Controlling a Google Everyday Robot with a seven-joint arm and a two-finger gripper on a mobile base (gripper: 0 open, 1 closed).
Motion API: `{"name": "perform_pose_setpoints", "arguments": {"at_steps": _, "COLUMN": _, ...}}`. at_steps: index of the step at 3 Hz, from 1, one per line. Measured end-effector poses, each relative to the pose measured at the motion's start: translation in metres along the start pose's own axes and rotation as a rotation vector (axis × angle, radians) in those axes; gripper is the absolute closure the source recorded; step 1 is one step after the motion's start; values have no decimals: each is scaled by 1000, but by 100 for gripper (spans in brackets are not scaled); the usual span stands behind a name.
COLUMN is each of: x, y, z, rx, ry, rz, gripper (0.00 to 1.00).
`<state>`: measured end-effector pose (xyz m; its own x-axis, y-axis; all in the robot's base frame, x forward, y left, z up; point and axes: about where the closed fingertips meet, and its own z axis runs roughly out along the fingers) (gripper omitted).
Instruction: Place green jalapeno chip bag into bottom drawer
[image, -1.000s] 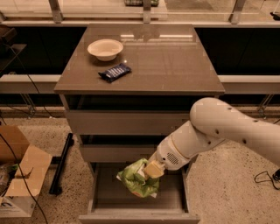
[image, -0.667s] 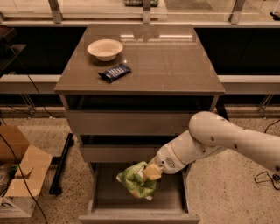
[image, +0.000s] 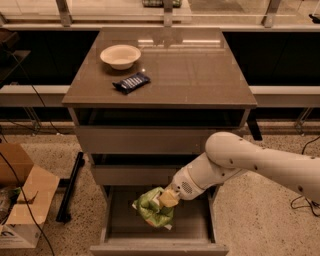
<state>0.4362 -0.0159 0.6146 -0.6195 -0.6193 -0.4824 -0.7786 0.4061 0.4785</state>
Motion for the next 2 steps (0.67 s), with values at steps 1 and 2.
{"name": "perform_pose_setpoints", "arguments": {"at_steps": 1, "x": -2, "y": -27, "z": 27, "rx": 61, "ry": 45, "rz": 4, "gripper": 100}}
{"name": "perform_pose_setpoints", "arguments": {"at_steps": 2, "x": 5, "y": -63, "z": 47, "rx": 93, "ry": 35, "rz": 25, "gripper": 100}}
